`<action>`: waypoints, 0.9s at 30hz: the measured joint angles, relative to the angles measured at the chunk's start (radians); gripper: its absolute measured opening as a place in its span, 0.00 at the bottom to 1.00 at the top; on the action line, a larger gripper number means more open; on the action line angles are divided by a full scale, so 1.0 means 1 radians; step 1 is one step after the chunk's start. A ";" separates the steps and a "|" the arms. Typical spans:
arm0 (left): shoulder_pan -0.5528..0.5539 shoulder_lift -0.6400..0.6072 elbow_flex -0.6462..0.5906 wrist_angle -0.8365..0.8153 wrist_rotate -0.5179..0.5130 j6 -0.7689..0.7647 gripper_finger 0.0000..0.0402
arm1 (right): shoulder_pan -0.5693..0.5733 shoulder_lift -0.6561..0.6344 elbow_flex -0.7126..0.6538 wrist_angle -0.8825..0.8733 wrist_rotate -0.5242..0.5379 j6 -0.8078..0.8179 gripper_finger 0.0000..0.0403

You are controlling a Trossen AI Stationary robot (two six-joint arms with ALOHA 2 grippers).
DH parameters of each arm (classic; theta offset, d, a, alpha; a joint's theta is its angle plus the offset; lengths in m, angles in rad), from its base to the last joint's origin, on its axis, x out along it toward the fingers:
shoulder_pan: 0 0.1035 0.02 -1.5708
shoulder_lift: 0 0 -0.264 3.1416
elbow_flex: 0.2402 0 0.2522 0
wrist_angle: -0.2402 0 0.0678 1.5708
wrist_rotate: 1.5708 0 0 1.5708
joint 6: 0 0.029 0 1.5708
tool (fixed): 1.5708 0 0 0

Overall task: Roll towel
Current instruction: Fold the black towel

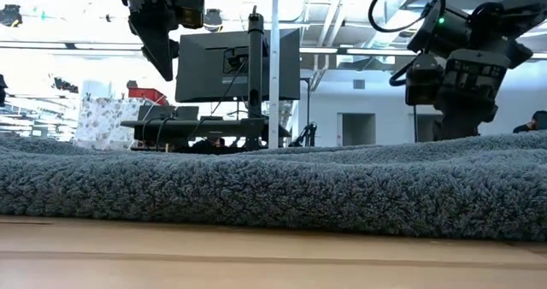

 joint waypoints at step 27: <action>0.000 0.000 -0.001 -0.006 -0.001 -0.048 0.39 | -0.174 -0.138 0.106 -0.370 0.233 -0.049 0.01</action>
